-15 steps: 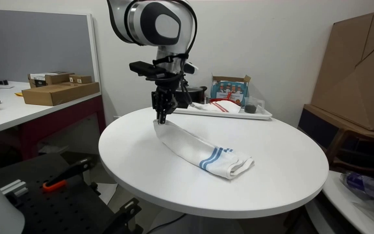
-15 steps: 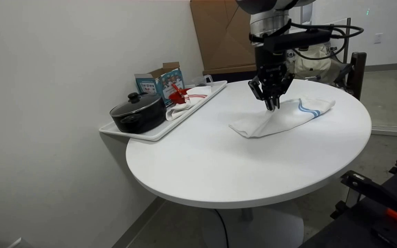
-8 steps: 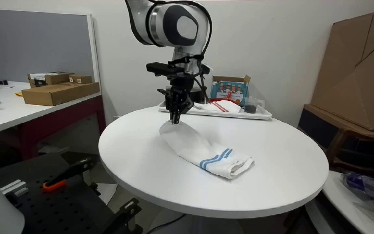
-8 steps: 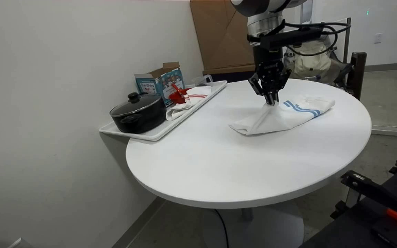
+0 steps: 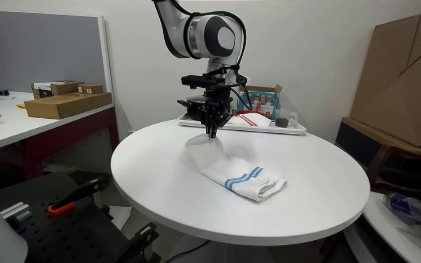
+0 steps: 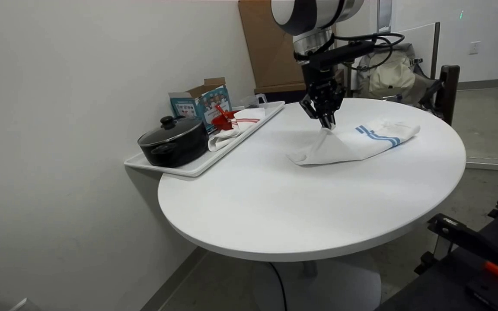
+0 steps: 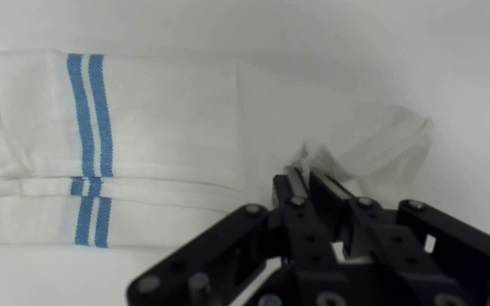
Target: Fold the bluestripped table cloth
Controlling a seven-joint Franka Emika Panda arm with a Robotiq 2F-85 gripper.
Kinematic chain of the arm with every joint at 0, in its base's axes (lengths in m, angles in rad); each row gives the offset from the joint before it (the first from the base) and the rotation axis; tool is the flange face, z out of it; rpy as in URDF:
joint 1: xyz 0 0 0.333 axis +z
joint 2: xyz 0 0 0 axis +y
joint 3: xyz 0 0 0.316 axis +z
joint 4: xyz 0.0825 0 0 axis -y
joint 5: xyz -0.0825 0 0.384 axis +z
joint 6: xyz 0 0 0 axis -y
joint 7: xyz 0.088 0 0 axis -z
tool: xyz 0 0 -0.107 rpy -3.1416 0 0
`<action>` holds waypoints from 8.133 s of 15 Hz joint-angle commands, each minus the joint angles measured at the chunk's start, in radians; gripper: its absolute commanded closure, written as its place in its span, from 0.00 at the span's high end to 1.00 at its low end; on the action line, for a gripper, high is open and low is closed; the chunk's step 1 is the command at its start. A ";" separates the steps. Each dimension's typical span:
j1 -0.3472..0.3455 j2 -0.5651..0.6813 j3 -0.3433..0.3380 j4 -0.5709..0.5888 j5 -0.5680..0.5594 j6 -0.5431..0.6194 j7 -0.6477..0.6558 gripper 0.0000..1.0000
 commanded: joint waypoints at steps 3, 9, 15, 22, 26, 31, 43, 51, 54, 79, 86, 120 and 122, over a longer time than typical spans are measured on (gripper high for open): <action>0.031 0.065 -0.013 0.099 -0.064 -0.060 0.015 0.07; 0.040 0.091 -0.022 0.126 -0.088 -0.012 0.021 0.41; 0.048 0.105 -0.036 0.131 -0.153 0.080 0.019 0.84; 0.080 0.078 -0.021 0.216 -0.116 0.066 0.074 1.00; 0.086 0.000 0.011 0.155 -0.061 -0.038 0.096 1.00; 0.047 -0.167 0.008 -0.011 -0.002 -0.059 0.114 1.00; -0.157 -0.248 -0.081 -0.230 0.137 -0.067 -0.225 1.00; -0.245 -0.152 -0.149 -0.176 0.126 -0.039 -0.293 1.00; -0.268 -0.102 -0.165 -0.130 0.106 -0.043 -0.304 1.00; -0.353 0.150 -0.118 -0.012 0.113 0.266 -0.286 0.67; -0.360 0.057 -0.106 -0.017 0.139 0.262 -0.290 1.00; -0.412 0.198 0.016 0.019 0.300 0.240 -0.329 0.23; -0.410 0.176 0.011 0.008 0.299 0.224 -0.322 0.08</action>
